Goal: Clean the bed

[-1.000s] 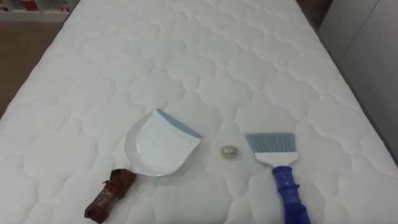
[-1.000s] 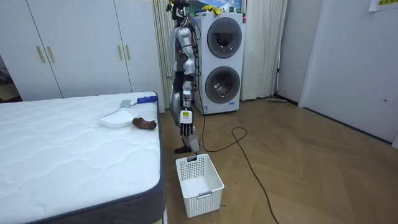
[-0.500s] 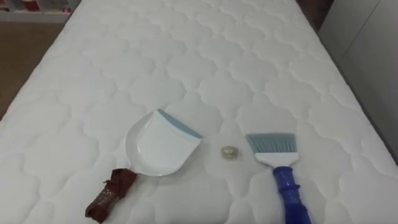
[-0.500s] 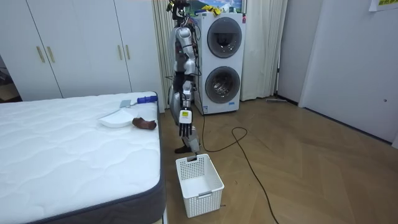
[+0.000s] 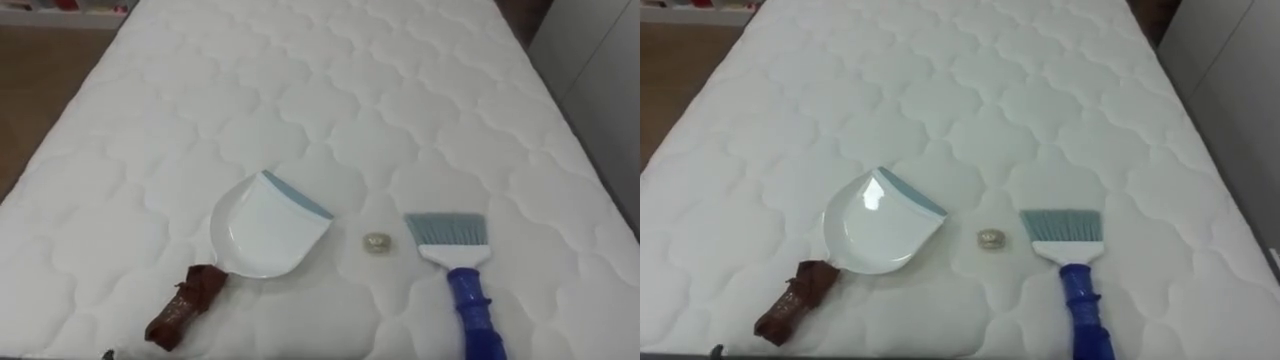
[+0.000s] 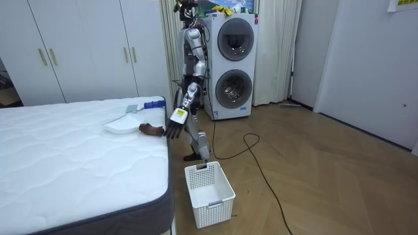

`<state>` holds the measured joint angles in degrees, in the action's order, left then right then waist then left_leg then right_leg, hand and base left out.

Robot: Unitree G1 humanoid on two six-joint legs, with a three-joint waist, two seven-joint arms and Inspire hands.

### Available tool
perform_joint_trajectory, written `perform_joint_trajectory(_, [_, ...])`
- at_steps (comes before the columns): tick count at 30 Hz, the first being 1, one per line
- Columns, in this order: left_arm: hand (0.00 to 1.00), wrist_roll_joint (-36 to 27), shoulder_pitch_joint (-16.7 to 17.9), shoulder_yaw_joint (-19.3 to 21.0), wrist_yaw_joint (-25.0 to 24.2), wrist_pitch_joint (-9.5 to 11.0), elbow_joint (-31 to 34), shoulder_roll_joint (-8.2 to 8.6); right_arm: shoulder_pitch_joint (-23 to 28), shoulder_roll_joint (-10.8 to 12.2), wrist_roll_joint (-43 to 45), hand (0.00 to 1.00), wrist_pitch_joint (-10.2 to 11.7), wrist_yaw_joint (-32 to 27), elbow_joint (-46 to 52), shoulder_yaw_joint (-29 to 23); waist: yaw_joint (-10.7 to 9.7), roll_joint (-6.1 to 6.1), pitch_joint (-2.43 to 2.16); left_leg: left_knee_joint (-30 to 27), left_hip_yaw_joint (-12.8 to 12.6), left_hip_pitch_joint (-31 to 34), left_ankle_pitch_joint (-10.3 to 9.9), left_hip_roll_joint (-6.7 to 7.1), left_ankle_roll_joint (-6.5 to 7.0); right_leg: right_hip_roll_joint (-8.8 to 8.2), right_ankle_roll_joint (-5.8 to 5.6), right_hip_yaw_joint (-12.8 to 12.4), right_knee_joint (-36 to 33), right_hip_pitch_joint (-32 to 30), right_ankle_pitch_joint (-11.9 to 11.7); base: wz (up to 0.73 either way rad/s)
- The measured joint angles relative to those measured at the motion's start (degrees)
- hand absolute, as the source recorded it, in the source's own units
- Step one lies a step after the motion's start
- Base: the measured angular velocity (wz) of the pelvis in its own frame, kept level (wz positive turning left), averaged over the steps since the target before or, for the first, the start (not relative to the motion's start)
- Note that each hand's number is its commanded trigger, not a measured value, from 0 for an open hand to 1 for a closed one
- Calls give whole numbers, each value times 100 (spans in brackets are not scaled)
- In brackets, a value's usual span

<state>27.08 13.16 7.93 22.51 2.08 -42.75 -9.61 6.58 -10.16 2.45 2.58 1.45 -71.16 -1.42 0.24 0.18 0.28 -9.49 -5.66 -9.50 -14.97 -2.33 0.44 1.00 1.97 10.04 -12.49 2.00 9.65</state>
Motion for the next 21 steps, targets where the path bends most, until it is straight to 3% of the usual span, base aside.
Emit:
perform_joint_trajectory(2, [0,-11,-19,70,238,98,529,-6,28,-28,6,0,21,8,52,2,12,12,-4,2,5,-2,1,0,-1,-1,1,0,4,1,-1,0])
perform_joint_trajectory(9, [0,-48,-32,-64,724,555,1157,-13,40,-86,-231,0,156,69,194,13,-3,60,-26,7,28,-11,1,2,-1,3,-1,17,19,11,-3,-2])
perform_joint_trajectory(14, [0,-56,-39,-266,734,641,1472,-12,29,-46,-247,0,177,159,239,14,-134,12,-24,6,116,-7,1,1,-1,-3,-1,124,90,88,-7,11])
perform_joint_trajectory(21, [0,-53,-161,-424,875,678,1659,-12,41,-12,-680,0,175,250,238,25,-152,-25,-25,3,124,-2,1,1,-1,9,0,102,105,86,-8,2])
